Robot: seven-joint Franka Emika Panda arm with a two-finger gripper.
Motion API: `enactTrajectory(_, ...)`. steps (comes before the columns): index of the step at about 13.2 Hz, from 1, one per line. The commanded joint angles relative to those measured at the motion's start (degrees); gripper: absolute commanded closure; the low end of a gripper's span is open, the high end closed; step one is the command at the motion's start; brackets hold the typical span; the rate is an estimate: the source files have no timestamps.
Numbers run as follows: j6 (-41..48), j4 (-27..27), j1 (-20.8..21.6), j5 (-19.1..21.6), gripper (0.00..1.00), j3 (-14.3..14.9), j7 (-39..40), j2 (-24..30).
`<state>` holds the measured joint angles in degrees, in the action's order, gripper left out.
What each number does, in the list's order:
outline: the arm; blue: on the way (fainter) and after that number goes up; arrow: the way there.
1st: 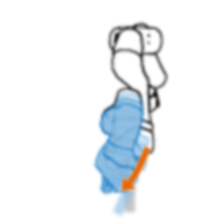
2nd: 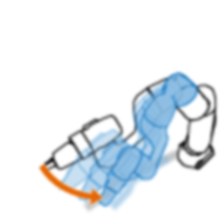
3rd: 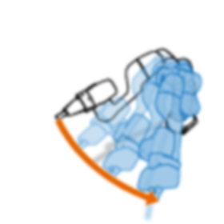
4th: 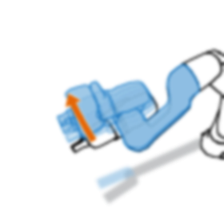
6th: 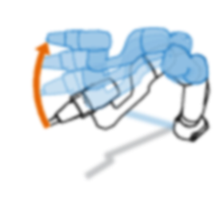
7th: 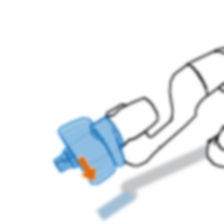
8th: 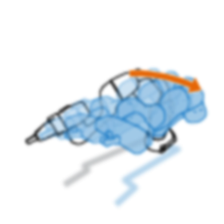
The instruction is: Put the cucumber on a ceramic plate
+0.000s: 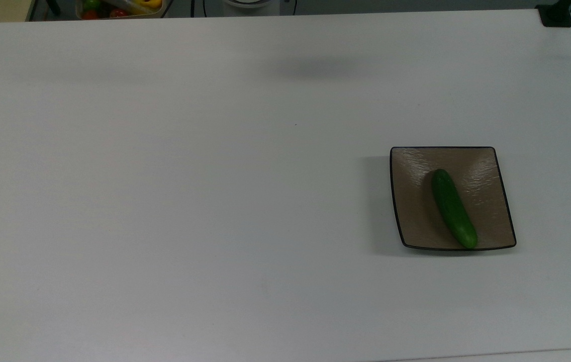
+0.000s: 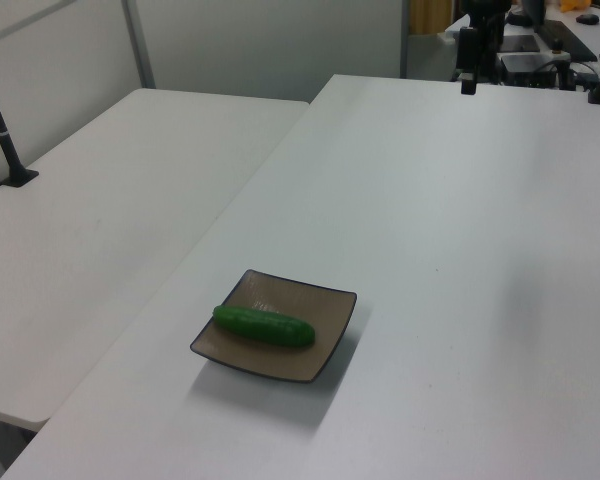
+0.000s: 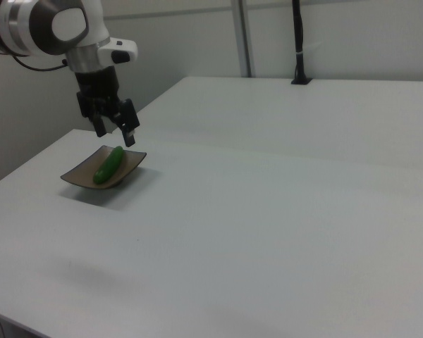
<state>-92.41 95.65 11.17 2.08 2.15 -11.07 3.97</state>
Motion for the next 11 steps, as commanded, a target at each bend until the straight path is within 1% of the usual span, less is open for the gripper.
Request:
enactTrajectory(1,-7.9,1.6,-1.9,1.2,0.0,0.0,6.3,0.0)
enactTrajectory(5,-8.3,1.6,-2.6,0.4,0.0,0.0,10.6,-0.5)
enactTrajectory(11,-8.6,1.5,-2.6,0.4,0.0,0.0,10.5,-0.5)
